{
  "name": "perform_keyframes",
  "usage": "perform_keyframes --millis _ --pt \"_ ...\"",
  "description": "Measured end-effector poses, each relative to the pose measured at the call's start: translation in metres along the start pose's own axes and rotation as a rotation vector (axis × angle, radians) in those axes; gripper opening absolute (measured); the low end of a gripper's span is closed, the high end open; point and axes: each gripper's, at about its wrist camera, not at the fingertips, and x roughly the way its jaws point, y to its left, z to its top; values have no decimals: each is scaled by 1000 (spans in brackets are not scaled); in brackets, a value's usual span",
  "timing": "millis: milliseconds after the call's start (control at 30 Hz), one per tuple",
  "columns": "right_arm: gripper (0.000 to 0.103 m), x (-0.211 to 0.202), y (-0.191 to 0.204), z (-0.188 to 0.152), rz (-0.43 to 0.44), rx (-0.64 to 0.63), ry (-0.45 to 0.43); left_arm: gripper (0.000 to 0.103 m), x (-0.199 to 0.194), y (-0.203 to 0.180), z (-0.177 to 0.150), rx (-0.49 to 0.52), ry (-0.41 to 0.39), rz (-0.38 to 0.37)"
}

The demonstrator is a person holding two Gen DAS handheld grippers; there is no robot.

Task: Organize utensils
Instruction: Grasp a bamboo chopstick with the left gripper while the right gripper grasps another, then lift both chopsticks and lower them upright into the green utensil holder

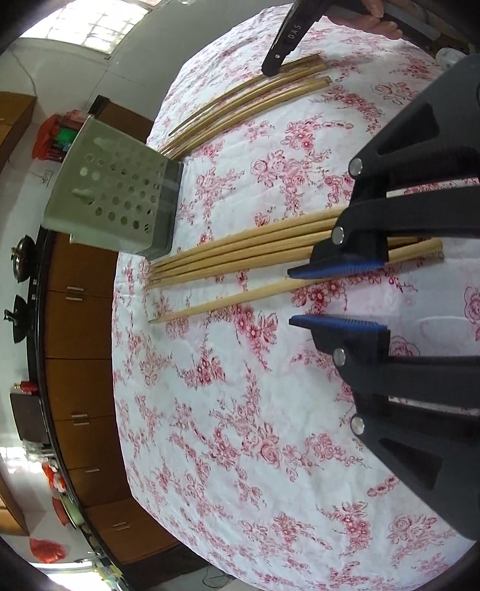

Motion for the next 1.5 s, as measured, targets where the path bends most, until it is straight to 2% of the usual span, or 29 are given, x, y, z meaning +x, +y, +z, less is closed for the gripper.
perform_keyframes --millis 100,200,333,600,733,1100,1167,1300,1367,1500 --pt "9 -1 3 -2 13 -10 0 18 4 -5 -1 18 17 -4" --pt "9 -2 5 -4 9 -18 -5 12 6 -9 -1 44 15 25" --pt "8 -1 7 -1 -5 -42 -10 8 11 2 5 39 14 40" --pt "8 14 -14 18 -55 -9 -30 8 27 40 30 11 5 121" --pt "8 17 -19 20 -54 0 -43 10 28 50 34 -5 0 103" --pt "8 10 -20 11 -54 -17 -40 8 18 43 20 22 3 105" --pt "8 -2 -22 17 -50 -13 -83 8 14 43 24 32 2 112" --pt "8 -43 -21 43 -57 -25 -224 8 -19 46 44 22 -104 110" --pt "8 -63 -21 59 -56 -24 -294 8 -43 51 62 -8 -184 94" --pt "8 -91 -22 82 -43 -17 -394 8 -81 62 95 -61 -307 64"
